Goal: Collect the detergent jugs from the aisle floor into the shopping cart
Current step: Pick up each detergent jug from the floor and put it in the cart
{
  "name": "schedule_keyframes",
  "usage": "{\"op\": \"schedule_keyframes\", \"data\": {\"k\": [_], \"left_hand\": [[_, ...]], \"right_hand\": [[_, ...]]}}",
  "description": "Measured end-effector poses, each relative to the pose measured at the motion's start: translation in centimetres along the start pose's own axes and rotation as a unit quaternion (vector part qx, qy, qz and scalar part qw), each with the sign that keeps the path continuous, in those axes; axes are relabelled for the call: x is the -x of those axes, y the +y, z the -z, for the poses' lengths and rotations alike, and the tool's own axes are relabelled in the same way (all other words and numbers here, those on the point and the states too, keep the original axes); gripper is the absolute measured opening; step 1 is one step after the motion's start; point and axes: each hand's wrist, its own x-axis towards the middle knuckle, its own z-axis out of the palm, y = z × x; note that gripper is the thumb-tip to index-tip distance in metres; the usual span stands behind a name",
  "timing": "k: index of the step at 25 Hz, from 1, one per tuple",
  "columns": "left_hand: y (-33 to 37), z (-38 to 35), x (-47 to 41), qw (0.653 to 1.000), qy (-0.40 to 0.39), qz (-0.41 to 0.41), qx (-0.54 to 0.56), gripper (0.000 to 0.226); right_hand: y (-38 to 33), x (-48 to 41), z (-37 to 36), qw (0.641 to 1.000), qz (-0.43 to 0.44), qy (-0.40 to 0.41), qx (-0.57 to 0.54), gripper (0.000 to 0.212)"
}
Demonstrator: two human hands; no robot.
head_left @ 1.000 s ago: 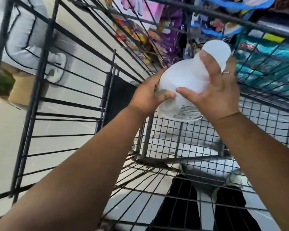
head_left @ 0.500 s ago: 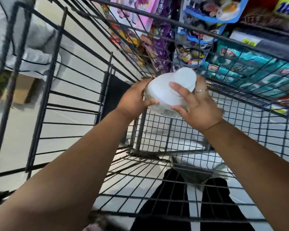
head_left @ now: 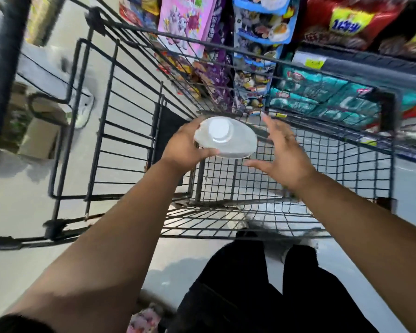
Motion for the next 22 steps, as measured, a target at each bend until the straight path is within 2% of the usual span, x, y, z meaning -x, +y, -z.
{"op": "schedule_keyframes", "data": {"k": [4, 7, 9, 13, 17, 22], "left_hand": [[5.6, -0.4, 5.0, 0.998, 0.029, -0.037, 0.032, 0.097], [10.5, -1.8, 8.0, 0.996, 0.031, -0.075, 0.028, 0.097], [16.4, -4.1, 11.0, 0.990, 0.011, -0.136, 0.017, 0.097], [24.8, -8.6, 15.1, 0.979, -0.034, -0.200, 0.002, 0.099], [34.2, -15.1, 19.3, 0.958, -0.089, -0.274, -0.006, 0.094], [46.0, -24.8, 24.9, 0.910, -0.160, -0.379, -0.047, 0.090]], "right_hand": [[-0.8, 3.8, 4.6, 0.998, -0.047, 0.026, -0.033, 0.095], [-0.4, 7.6, 8.9, 0.995, -0.060, 0.064, -0.054, 0.084], [1.4, 12.7, 13.2, 0.990, -0.056, 0.114, -0.067, 0.083], [4.4, 21.1, 19.6, 0.977, -0.097, 0.170, -0.081, 0.081], [8.6, 32.2, 26.2, 0.948, -0.140, 0.272, -0.084, 0.072], [14.7, 45.1, 31.6, 0.890, -0.222, 0.383, -0.109, 0.071]]}}
